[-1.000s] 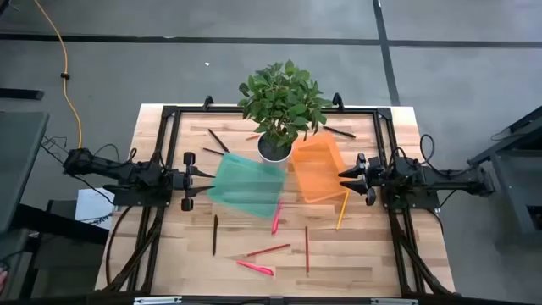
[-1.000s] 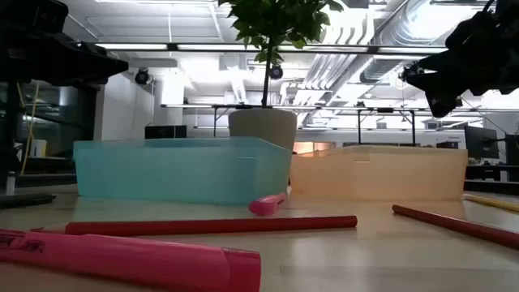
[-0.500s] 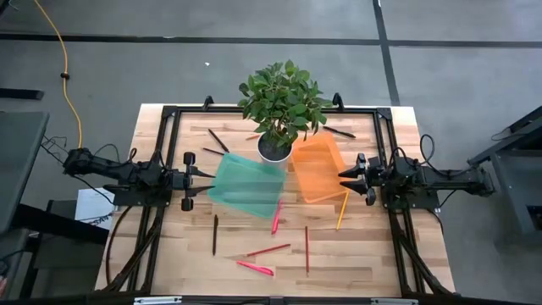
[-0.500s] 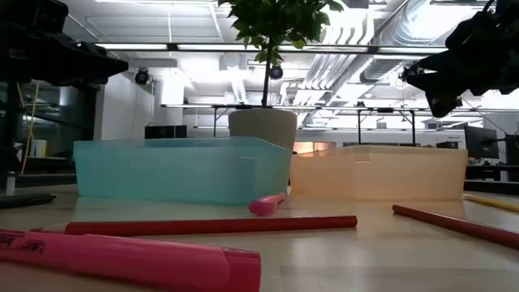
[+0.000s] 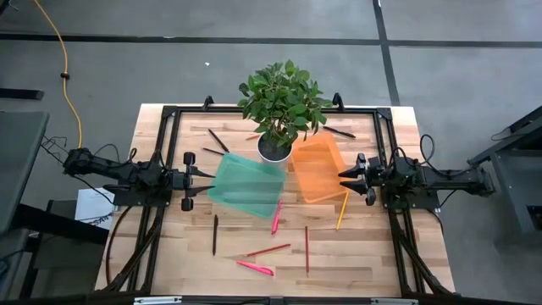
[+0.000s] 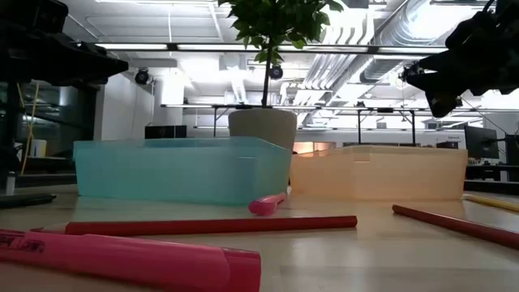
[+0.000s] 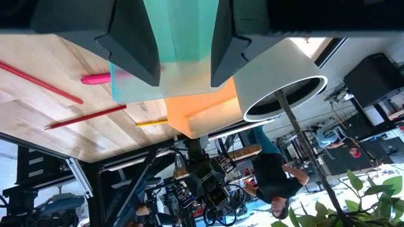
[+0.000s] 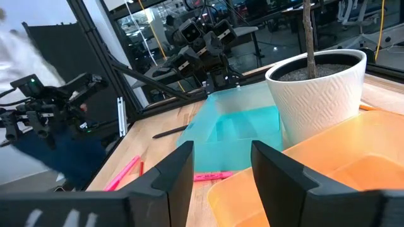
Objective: Sort pens & pencils
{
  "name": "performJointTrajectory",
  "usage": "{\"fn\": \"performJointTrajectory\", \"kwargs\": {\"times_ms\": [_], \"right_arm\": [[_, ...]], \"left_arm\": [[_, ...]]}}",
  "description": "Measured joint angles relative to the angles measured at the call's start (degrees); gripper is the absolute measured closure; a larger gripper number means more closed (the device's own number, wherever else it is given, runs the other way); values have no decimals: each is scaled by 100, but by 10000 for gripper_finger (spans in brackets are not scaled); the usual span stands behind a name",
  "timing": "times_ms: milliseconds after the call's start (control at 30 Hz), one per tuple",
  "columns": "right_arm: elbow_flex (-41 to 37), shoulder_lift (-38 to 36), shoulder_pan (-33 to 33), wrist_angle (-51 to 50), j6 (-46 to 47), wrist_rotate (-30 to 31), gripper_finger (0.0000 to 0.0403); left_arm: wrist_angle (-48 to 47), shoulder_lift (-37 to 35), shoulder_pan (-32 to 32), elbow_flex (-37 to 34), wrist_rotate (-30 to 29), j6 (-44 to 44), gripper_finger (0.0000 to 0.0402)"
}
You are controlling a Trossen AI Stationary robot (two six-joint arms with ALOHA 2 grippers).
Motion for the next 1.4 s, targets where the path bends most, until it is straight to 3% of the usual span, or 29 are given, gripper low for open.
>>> {"fn": "performJointTrajectory", "kwargs": {"times_ms": [933,1167,1400], "right_arm": [[-2,-1,1,0,-2,0,253],[-2,-2,1,-1,0,0,253],[-1,0,0,2,-1,1,253]], "left_arm": [[1,0,2,2,0,1,273],[10,2,2,-1,-142,1590,273],[12,0,2,-1,-142,1660,273]]}}
